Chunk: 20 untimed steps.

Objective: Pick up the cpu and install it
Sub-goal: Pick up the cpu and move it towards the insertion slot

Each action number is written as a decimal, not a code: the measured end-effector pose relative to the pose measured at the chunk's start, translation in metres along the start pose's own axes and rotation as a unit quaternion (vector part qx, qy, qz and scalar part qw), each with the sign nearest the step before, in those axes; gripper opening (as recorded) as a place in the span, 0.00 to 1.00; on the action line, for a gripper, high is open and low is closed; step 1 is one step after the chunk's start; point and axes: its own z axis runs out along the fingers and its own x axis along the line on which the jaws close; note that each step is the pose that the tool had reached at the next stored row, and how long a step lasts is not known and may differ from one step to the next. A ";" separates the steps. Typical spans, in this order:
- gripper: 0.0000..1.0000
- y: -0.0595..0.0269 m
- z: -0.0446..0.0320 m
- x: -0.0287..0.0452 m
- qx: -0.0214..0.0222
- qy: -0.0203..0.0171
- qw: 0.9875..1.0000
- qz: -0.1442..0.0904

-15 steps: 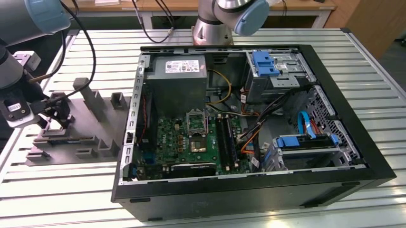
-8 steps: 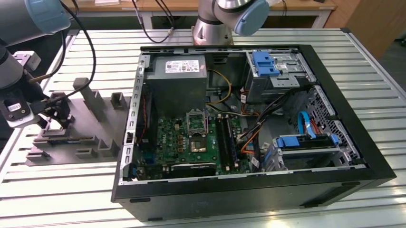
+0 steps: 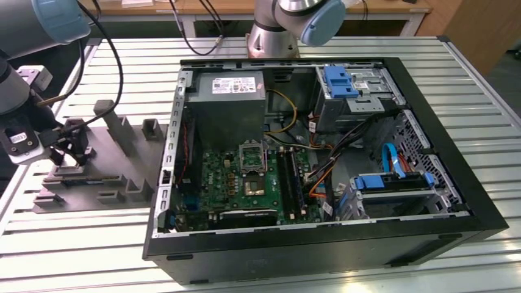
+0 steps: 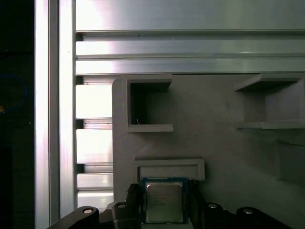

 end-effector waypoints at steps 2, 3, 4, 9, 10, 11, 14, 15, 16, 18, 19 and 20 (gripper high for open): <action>0.53 0.0000 -0.0011 0.0000 0.000 0.000 1.000 0.000; 0.53 0.0000 -0.0014 0.0000 0.000 0.000 1.000 0.000; 0.53 0.0001 -0.0015 0.0000 0.000 0.000 1.000 0.000; 0.53 0.0000 -0.0019 0.0004 0.000 0.000 1.000 0.000; 0.53 0.0001 -0.0018 0.0004 0.000 0.000 1.000 0.000; 0.53 0.0001 -0.0018 0.0004 0.000 0.000 1.000 0.000; 0.53 0.0001 -0.0022 0.0004 0.000 0.000 1.000 0.000; 0.53 0.0001 -0.0025 0.0005 0.000 0.000 1.000 0.000; 0.53 0.0001 -0.0026 0.0004 0.000 0.000 1.000 0.000; 0.53 0.0000 -0.0028 0.0012 0.000 0.000 1.000 0.000; 0.53 0.0000 -0.0028 0.0012 0.000 0.000 1.000 0.000; 0.53 0.0000 -0.0028 0.0012 0.000 0.000 1.000 0.000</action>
